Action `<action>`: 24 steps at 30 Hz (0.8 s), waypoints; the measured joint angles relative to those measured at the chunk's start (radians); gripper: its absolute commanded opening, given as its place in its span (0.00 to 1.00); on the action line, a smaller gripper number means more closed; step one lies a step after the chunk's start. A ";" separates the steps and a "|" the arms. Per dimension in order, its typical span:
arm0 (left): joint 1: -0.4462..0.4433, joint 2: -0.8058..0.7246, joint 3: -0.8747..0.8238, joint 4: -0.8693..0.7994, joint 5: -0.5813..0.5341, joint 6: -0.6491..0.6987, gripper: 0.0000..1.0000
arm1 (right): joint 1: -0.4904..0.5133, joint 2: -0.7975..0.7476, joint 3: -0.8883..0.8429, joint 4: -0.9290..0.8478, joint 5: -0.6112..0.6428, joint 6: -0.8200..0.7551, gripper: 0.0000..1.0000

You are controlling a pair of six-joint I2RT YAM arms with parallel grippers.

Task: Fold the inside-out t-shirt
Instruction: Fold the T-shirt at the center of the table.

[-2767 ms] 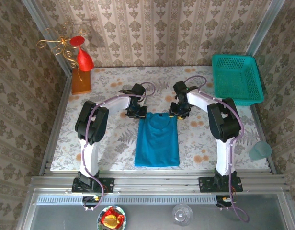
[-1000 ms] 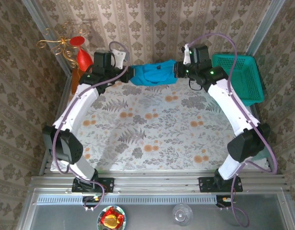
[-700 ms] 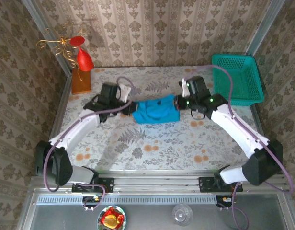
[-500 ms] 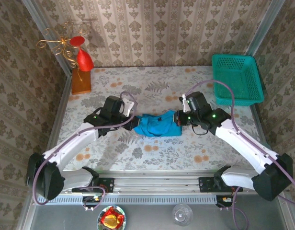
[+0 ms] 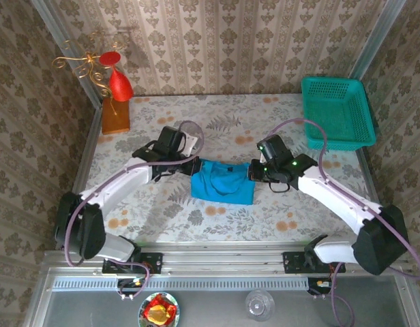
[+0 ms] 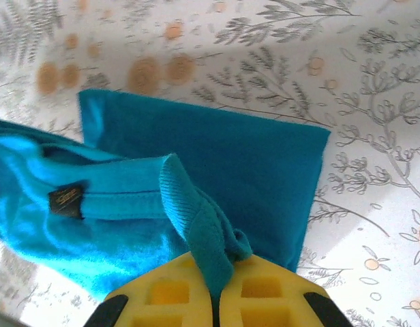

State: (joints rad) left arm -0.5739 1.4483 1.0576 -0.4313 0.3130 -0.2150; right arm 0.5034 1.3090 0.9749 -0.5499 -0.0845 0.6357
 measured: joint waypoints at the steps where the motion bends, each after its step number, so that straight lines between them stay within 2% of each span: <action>1: 0.004 0.026 0.020 -0.001 0.001 0.008 0.00 | -0.013 0.022 0.000 0.004 0.000 0.006 0.00; 13: 0.065 0.340 0.180 -0.011 0.071 0.040 0.00 | -0.096 0.259 0.010 0.080 -0.022 0.015 0.00; 22: 0.066 0.423 0.183 -0.012 0.083 0.040 0.00 | -0.100 0.346 0.011 0.101 -0.021 0.012 0.00; 24: 0.066 0.433 0.185 -0.013 0.083 0.040 0.04 | -0.100 0.361 0.011 0.103 -0.020 0.010 0.03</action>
State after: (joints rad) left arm -0.5076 1.8812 1.2427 -0.4442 0.3958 -0.1745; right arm 0.4030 1.6703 0.9863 -0.4473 -0.1043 0.6456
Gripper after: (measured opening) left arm 0.082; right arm 0.071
